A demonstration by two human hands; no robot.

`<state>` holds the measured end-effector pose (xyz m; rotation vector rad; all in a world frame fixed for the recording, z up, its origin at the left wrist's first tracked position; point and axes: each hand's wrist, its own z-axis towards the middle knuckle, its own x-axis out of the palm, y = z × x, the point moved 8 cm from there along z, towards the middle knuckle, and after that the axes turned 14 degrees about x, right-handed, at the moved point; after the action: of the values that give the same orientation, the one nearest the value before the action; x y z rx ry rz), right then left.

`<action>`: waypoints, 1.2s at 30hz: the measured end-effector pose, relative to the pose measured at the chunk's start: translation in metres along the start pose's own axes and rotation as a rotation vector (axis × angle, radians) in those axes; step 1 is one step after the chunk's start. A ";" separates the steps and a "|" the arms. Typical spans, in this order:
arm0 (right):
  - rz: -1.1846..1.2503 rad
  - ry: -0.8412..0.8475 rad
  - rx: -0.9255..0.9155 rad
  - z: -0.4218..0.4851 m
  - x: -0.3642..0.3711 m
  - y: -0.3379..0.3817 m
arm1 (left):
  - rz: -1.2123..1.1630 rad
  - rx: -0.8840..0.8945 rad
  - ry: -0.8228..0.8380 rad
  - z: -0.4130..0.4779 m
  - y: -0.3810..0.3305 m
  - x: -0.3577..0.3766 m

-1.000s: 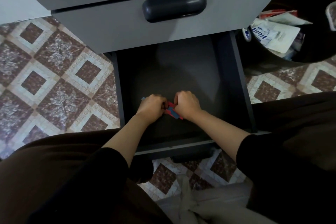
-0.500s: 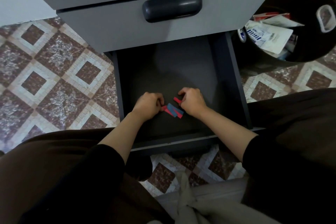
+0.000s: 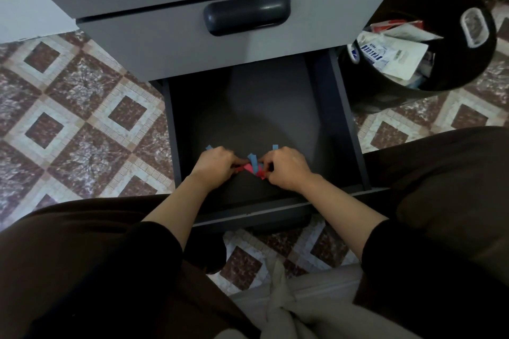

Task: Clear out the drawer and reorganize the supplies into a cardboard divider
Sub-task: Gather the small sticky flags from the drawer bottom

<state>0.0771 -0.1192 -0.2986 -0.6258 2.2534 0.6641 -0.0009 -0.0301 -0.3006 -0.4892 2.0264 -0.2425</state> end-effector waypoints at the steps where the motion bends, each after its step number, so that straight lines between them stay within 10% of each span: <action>1: -0.023 0.008 -0.008 -0.003 0.002 0.001 | 0.020 0.007 -0.003 -0.001 -0.001 0.000; 36: 0.121 -0.064 0.231 0.005 0.003 0.002 | -0.280 -0.212 -0.104 0.007 0.015 0.010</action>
<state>0.0762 -0.1151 -0.3035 -0.3530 2.2779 0.4654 -0.0024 -0.0204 -0.3172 -0.9022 1.8875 -0.1674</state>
